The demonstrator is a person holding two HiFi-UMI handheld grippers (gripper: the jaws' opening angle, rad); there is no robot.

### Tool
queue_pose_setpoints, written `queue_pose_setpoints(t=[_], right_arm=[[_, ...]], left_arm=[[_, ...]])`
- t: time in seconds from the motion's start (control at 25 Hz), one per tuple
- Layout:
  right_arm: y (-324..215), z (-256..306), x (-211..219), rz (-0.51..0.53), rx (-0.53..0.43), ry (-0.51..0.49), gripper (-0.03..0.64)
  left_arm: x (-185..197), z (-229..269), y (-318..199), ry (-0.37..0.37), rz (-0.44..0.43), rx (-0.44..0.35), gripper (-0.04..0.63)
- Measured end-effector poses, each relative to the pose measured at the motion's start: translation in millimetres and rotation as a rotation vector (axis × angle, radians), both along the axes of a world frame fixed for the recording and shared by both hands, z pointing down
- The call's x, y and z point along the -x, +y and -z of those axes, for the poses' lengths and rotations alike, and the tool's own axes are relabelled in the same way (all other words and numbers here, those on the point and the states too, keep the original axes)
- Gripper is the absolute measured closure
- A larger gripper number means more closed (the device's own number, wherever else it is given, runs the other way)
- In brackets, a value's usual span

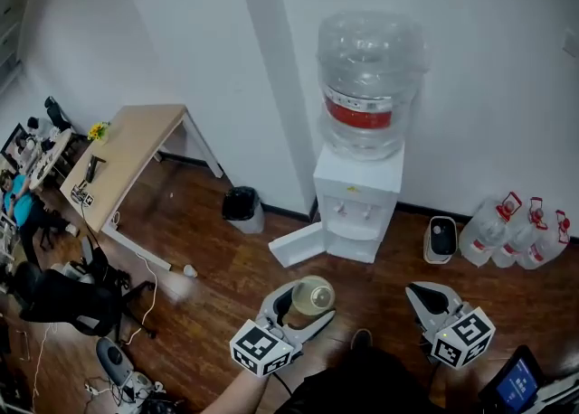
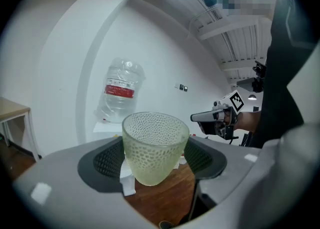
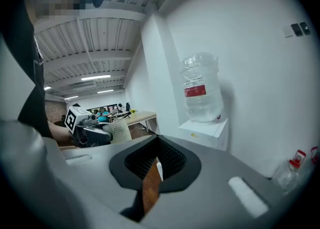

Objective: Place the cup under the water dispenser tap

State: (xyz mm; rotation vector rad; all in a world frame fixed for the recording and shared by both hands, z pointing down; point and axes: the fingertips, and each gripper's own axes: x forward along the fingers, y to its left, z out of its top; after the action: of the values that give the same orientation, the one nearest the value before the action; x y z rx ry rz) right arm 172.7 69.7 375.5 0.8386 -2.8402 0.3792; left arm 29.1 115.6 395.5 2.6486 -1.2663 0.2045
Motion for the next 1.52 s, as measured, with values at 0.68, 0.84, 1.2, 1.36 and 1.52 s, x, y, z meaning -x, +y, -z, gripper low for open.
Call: queue_pose_setpoints(t=[0.68, 0.84, 1.2, 1.36, 1.52], right_arm=[[-125.5, -4.1, 0.4, 0.058, 0.054, -0.019, 0.615], [-145.1, -4.9, 14.2, 0.047, 0.051, -0.008, 0.615], [-180.2, 6.2, 52.7, -0.040, 0.020, 0.036, 0.615], [-198.8, 8.2, 65.0, -0.096, 0.017, 0.044, 0.615], [-213.2, 5.1, 77.0, -0.143, 0.034, 0.050, 0.615]], left_arm=[[3.1, -18.0, -128.6, -0.032, 0.045, 0.075, 0.336], [13.8, -26.1, -148.5, -0.036, 0.024, 0.086, 0.336], [54.0, -43.5, -197.5, -0.012, -0.071, 0.101, 0.336], [73.7, -37.9, -218.0, 0.011, -0.080, 0.092, 0.336], [90.4, -49.2, -234.2, -0.025, -0.091, 0.094, 0.336]])
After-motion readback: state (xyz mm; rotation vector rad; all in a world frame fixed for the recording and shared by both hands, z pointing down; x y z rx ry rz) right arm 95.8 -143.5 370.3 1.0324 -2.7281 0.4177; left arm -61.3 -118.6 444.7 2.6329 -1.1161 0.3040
